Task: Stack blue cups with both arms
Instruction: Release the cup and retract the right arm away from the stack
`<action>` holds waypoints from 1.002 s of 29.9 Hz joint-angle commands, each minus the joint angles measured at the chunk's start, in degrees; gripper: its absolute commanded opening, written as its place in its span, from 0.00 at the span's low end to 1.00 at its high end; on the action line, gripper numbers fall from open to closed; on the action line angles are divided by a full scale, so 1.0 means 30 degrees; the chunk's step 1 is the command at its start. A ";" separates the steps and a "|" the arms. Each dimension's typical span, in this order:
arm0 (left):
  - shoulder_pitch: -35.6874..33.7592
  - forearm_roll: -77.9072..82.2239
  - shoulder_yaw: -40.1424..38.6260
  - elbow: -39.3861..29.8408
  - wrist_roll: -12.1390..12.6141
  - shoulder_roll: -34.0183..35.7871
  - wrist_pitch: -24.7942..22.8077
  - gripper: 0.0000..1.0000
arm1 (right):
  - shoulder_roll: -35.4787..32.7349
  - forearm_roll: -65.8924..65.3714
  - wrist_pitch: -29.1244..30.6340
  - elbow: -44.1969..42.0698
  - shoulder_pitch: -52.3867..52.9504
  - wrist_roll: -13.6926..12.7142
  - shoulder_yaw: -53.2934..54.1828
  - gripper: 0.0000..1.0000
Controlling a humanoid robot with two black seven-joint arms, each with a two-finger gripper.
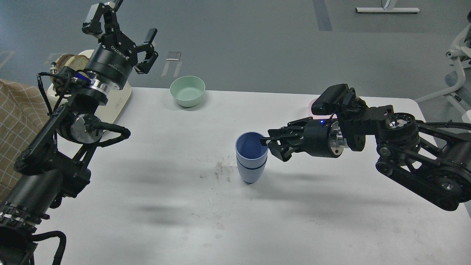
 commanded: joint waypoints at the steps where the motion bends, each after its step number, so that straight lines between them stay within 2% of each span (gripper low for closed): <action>1: 0.0007 0.0001 0.0001 -0.0001 0.0007 -0.0001 0.0001 0.98 | 0.0002 0.0029 0.0000 -0.0003 -0.0003 0.0001 0.0081 0.40; 4: -0.0023 0.0001 0.0001 -0.0001 0.0007 -0.0001 0.0001 0.98 | 0.0031 0.0088 0.0000 -0.0003 0.0026 0.0031 0.0286 0.40; 6: -0.0023 0.0001 0.0001 -0.0001 0.0007 0.0028 0.0001 0.98 | 0.0060 0.0263 0.0000 -0.0003 0.0056 0.0118 0.0957 0.50; 7: -0.0023 0.0001 0.0001 -0.0001 -0.0022 0.0028 0.0001 0.98 | 0.0147 0.0351 0.0000 -0.0003 0.0056 0.0148 0.1918 0.62; 8: -0.0023 0.0001 0.0001 -0.0001 -0.0022 0.0057 0.0001 0.98 | 0.0351 0.0381 0.0000 -0.0003 0.0027 0.0148 0.3174 0.80; 9: -0.0023 0.0001 0.0001 -0.0001 -0.0022 0.0086 0.0001 0.98 | 0.0440 0.0381 0.0000 -0.0003 0.0026 0.0148 0.3854 0.92; 10: 0.0006 0.0001 0.0001 -0.0001 -0.0022 0.0116 0.0001 0.98 | 0.0586 0.0410 0.0000 -0.0032 0.0026 0.0177 0.4528 0.99; 16: 0.0094 0.0001 0.0001 -0.0001 -0.0022 0.0175 0.0001 0.98 | 0.2226 0.2163 0.0000 -0.2079 0.0055 0.0001 1.0768 1.00; 22: 0.0124 -0.0029 -0.0029 0.0087 -0.0051 0.0350 -0.0029 0.98 | 0.2404 0.5997 0.0000 -0.6557 0.0056 0.0148 1.6448 1.00; 26: 0.0124 -0.0029 0.0001 0.0234 -0.0051 0.0350 -0.0058 0.98 | 0.2433 0.8871 0.0000 -0.8934 0.0056 0.0177 1.8155 1.00; 30: 0.0124 -0.0058 -0.0116 0.0234 -0.0051 0.0409 -0.1141 0.98 | 0.1937 1.3615 0.0000 -1.0402 -0.0236 0.0207 1.8948 1.00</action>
